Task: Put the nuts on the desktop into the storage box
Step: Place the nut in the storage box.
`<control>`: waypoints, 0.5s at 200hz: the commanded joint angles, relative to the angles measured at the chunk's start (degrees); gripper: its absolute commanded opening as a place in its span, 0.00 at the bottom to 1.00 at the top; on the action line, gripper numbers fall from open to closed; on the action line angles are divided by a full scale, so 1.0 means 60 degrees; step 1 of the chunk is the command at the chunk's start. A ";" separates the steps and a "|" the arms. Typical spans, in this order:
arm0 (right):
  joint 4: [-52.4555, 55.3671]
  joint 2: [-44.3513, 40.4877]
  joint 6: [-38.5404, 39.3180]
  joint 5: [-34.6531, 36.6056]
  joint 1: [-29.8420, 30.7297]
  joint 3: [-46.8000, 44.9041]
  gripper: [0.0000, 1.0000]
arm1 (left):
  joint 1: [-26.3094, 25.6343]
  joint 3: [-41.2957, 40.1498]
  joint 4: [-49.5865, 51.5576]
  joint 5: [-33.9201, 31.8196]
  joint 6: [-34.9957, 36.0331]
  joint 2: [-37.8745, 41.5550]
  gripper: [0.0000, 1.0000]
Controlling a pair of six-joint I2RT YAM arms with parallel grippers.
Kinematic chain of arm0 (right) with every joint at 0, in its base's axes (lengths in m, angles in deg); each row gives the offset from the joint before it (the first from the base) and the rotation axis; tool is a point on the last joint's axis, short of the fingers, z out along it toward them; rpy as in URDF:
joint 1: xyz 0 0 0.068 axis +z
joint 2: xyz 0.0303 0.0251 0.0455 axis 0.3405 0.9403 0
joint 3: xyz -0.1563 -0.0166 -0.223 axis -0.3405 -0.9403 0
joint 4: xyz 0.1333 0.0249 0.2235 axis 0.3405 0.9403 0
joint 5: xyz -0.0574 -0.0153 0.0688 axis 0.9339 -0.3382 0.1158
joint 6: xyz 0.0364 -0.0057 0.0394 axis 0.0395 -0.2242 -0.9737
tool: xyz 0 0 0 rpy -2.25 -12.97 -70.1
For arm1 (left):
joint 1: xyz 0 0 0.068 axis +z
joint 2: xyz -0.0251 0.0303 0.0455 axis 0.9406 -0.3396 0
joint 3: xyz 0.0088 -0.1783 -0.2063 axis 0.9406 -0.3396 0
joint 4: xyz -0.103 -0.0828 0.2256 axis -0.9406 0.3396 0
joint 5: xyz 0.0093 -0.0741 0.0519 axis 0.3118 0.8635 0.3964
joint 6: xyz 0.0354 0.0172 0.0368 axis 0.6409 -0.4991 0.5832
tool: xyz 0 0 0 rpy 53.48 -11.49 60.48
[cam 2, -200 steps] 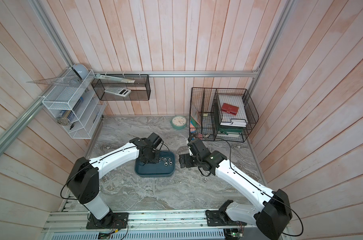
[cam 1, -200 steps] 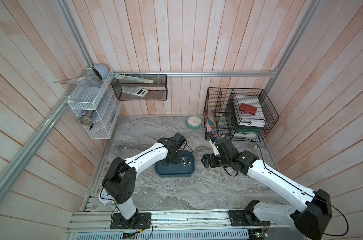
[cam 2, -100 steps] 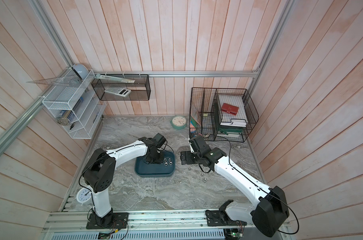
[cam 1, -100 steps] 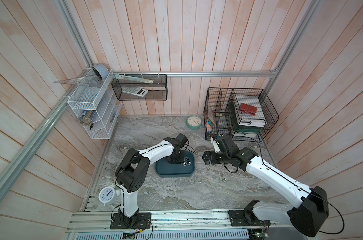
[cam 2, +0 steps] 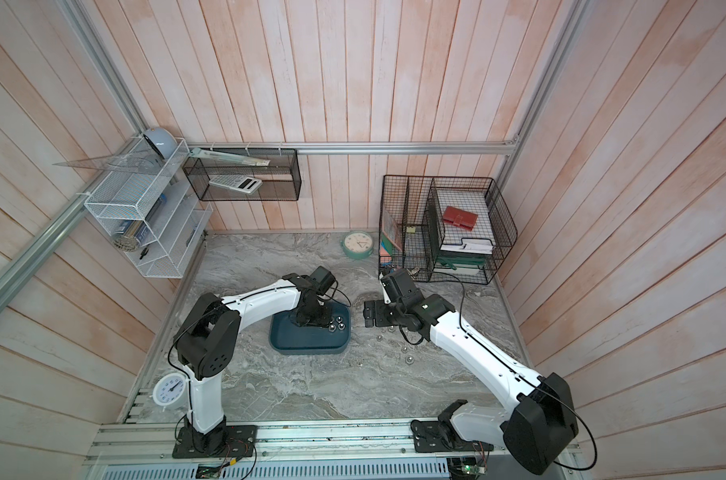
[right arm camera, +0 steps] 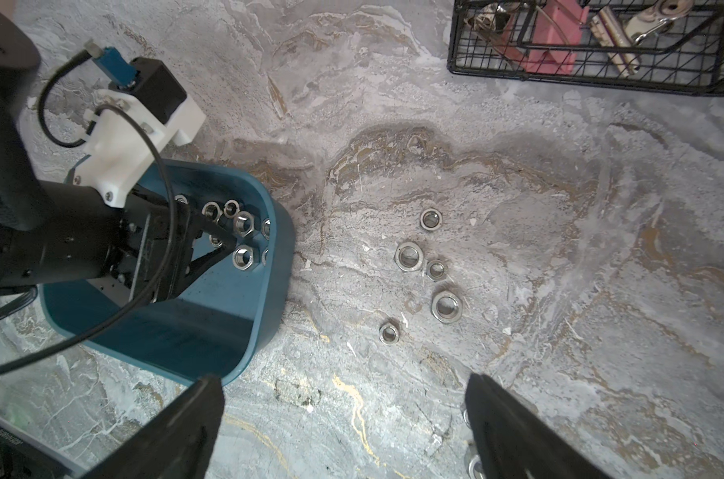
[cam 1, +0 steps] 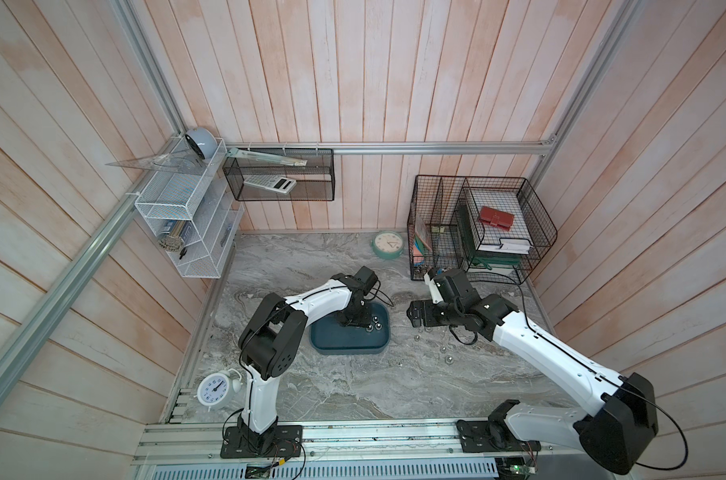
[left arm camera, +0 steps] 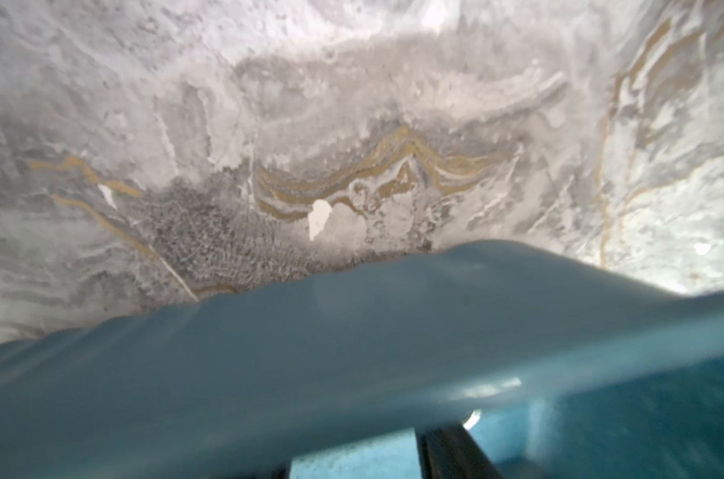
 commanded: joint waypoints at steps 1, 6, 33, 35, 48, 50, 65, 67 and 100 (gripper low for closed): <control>0.0276 0.0105 -0.0241 0.0369 -0.0145 0.0235 0.98 | 0.0056 0.0121 0.0263 -0.0021 -0.0008 0.0622 0.60; 0.0303 0.0121 -0.0285 0.0414 -0.0192 0.0236 0.98 | 0.0088 0.0128 0.0316 -0.0014 -0.0036 0.0737 0.62; 0.0412 0.0315 -0.0529 0.0618 -0.0507 0.0272 0.98 | 0.0355 0.0155 0.0502 -0.0067 -0.0103 0.1503 0.88; 0.0422 0.0340 -0.0537 0.0617 -0.0532 0.0271 0.98 | 0.0388 0.0164 0.0504 -0.0050 -0.0120 0.1559 0.91; 0.0503 0.0584 -0.0494 0.0635 -0.0665 0.0403 0.98 | 0.0617 0.0208 0.0496 0.0069 -0.0139 0.1884 0.99; 0.0540 0.0631 -0.0488 0.0655 -0.0692 0.0435 0.98 | 0.0655 0.0214 0.0491 0.0076 -0.0158 0.1944 1.00; 0.0757 0.1053 -0.0386 0.0673 -0.0818 0.0700 0.98 | 0.0915 0.0281 0.0433 0.0153 -0.0268 0.2302 1.00; 0.0783 0.1114 -0.0377 0.0672 -0.0833 0.0729 0.98 | 0.0949 0.0283 0.0421 0.0155 -0.0282 0.2356 1.00; 0.1062 0.2110 -0.0401 0.0570 -0.1001 0.1189 0.85 | 0.1570 0.0015 -0.0087 0.0145 -0.0842 0.3224 1.00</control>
